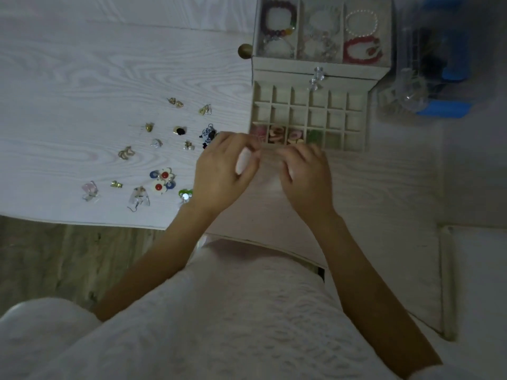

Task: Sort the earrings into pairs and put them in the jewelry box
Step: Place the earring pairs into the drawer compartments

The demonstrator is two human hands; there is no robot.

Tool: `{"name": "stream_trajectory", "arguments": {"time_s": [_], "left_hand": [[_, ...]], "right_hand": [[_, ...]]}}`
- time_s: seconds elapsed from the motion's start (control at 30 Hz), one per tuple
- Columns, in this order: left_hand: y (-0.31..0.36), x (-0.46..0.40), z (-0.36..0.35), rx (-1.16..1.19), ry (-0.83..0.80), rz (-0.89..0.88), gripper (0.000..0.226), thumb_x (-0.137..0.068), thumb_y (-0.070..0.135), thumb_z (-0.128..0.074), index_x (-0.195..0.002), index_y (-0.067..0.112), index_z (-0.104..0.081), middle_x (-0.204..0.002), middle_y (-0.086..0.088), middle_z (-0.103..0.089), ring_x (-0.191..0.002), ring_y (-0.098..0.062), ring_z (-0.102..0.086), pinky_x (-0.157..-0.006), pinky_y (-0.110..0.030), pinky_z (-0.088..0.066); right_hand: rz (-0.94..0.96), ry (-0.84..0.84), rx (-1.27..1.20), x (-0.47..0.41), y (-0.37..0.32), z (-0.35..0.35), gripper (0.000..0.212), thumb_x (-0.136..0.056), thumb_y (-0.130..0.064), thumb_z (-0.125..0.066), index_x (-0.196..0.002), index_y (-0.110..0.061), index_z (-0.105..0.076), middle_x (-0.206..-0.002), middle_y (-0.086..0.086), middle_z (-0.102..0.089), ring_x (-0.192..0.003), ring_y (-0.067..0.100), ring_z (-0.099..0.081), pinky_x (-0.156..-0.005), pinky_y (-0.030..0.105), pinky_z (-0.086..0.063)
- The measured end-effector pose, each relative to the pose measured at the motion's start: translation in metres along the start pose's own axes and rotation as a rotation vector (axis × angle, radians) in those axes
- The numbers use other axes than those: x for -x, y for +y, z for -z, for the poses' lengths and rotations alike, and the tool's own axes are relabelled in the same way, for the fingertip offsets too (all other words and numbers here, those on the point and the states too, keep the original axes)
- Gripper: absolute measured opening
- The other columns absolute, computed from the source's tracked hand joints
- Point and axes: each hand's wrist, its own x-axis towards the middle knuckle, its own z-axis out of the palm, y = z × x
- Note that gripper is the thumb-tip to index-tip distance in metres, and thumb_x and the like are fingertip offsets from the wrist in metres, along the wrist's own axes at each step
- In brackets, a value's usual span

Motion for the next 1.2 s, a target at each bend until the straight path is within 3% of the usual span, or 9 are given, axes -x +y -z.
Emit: {"name": "stream_trajectory", "arguments": {"time_s": [0.13,0.23,0.33,0.47,0.63,0.8,0.93,1.2], "left_hand": [[-0.039,0.051,0.030,-0.080,-0.094,0.287,0.016,-0.088,0.020,-0.057,-0.102,0.016,-0.062,-0.090,-0.001,-0.067,-0.084,-0.018,-0.058,-0.068,-0.032,-0.049],[-0.064,0.090,0.041,-0.175,-0.211,0.425,0.034,-0.078,0.011,-0.067,-0.111,0.013,-0.062,-0.105,-0.012,-0.064,-0.095,-0.033,-0.057,-0.077,-0.038,-0.048],[-0.074,0.112,0.043,-0.159,-0.255,0.536,0.051,-0.072,0.005,-0.070,-0.121,0.008,-0.058,-0.118,-0.018,-0.059,-0.101,-0.038,-0.055,-0.083,-0.039,-0.047],[-0.081,0.116,0.038,-0.083,-0.217,0.639,0.055,-0.073,0.004,-0.068,-0.127,0.011,-0.055,-0.123,-0.015,-0.054,-0.102,-0.033,-0.057,-0.083,-0.035,-0.047],[-0.087,0.109,0.038,-0.074,-0.245,0.573,0.034,-0.077,0.008,-0.069,-0.111,0.012,-0.064,-0.108,-0.011,-0.057,-0.077,-0.025,-0.062,-0.069,-0.029,-0.047],[-0.085,0.104,0.032,-0.066,-0.279,0.535,0.021,-0.075,0.005,-0.068,-0.095,0.008,-0.063,-0.095,-0.013,-0.060,-0.076,-0.031,-0.062,-0.067,-0.040,-0.052],[-0.074,0.099,0.026,-0.067,-0.309,0.473,0.017,-0.076,0.010,-0.067,-0.092,0.010,-0.059,-0.085,-0.009,-0.065,-0.074,-0.028,-0.063,-0.066,-0.041,-0.052],[-0.052,0.067,-0.004,0.015,-0.378,0.342,0.017,-0.079,0.012,-0.065,-0.096,0.012,-0.062,-0.091,-0.009,-0.067,-0.076,-0.026,-0.063,-0.069,-0.035,-0.052]], "right_hand": [[0.087,-0.263,-0.131,0.011,-0.037,-0.030,0.019,-0.079,-0.002,-0.059,-0.096,-0.005,-0.068,-0.092,0.013,-0.065,-0.085,0.033,-0.060,-0.072,0.038,-0.052],[0.120,-0.512,-0.166,0.020,-0.064,-0.052,0.034,-0.084,-0.009,-0.062,-0.118,-0.008,-0.059,-0.114,0.011,-0.058,-0.104,0.029,-0.054,-0.080,0.039,-0.052],[0.162,-0.598,-0.141,0.023,-0.088,-0.073,0.050,-0.084,-0.016,-0.064,-0.131,-0.011,-0.047,-0.125,0.012,-0.048,-0.112,0.028,-0.046,-0.083,0.035,-0.048],[0.197,-0.574,-0.063,0.019,-0.110,-0.095,0.056,-0.077,-0.022,-0.071,-0.127,-0.012,-0.048,-0.123,0.013,-0.046,-0.110,0.029,-0.045,-0.090,0.035,-0.044],[0.158,-0.513,-0.087,0.018,-0.110,-0.100,0.033,-0.083,-0.017,-0.066,-0.113,-0.008,-0.055,-0.114,0.011,-0.052,-0.104,0.027,-0.049,-0.076,0.034,-0.048],[0.113,-0.450,-0.152,0.022,-0.095,-0.094,0.019,-0.084,-0.008,-0.064,-0.102,-0.003,-0.061,-0.104,0.015,-0.057,-0.094,0.030,-0.055,-0.074,0.036,-0.049],[0.067,-0.370,-0.159,0.028,-0.074,-0.079,0.021,-0.084,0.001,-0.060,-0.104,-0.003,-0.063,-0.101,0.016,-0.060,-0.093,0.029,-0.056,-0.075,0.033,-0.046],[-0.084,-0.241,-0.127,0.047,-0.012,-0.030,0.028,-0.083,0.003,-0.056,-0.109,-0.005,-0.060,-0.105,0.015,-0.061,-0.097,0.029,-0.056,-0.081,0.035,-0.046]]}}
